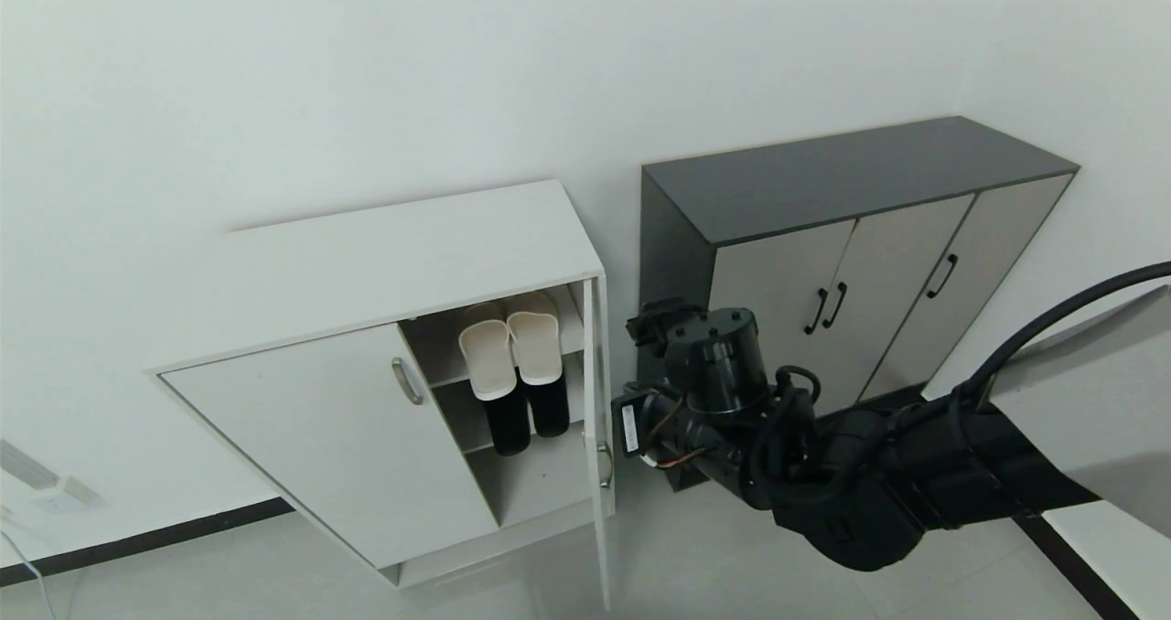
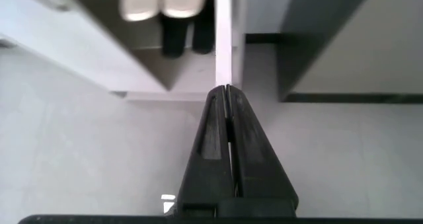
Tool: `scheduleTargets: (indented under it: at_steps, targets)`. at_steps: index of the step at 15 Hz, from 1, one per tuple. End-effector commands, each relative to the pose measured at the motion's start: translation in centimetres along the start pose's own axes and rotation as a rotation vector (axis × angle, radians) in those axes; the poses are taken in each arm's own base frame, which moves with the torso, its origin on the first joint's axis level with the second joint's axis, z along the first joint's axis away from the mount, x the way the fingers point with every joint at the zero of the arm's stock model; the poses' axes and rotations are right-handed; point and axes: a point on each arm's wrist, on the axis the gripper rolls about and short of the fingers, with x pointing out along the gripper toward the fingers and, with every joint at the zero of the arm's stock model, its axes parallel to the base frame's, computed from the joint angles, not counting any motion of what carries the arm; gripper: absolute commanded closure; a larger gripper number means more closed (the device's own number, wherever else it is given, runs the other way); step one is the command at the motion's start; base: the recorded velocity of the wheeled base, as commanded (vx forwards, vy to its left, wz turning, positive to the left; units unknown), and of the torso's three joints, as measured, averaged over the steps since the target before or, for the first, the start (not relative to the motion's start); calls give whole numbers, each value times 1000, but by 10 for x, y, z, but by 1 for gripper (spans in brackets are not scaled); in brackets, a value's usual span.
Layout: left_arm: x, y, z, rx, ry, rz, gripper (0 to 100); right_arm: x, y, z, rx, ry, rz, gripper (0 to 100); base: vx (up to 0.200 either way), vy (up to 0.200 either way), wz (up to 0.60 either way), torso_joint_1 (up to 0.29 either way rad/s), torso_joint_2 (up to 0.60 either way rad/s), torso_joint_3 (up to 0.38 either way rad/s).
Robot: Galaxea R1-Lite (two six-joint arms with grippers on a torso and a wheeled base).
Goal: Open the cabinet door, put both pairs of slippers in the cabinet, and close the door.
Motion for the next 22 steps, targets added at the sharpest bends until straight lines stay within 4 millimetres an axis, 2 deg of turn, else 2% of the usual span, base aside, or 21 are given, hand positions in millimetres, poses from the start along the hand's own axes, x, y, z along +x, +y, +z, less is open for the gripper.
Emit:
scheduleTargets:
  at_steps: [1, 5, 7, 14, 18, 22]
  targets:
    - [0, 0, 0, -1, 0, 1, 100, -10, -4, 3, -6, -2, 8, 100, 0, 0, 0, 0, 0, 0]
    - [0, 0, 0, -1, 0, 1, 100, -9, -5, -4, -9, -2, 11, 100, 0, 0, 0, 0, 0, 0]
    - [0, 0, 0, 1, 0, 1, 100, -8, -5, -10, -32, 11, 10, 100, 0, 0, 600, 5, 5, 2]
    - [0, 0, 0, 1, 0, 1, 100, -10, -6, -9, -28, 1, 54, 100, 0, 0, 600, 0, 2, 0]
    - [0, 0, 0, -1, 0, 1, 100, -13, -26, 2, -60, -71, 38, 100, 0, 0, 0, 0, 0, 0]
    - [0, 0, 0, 1, 0, 1, 100, -50, -52, 17, -69, -112, -16, 100, 0, 0, 0, 0, 0, 0]
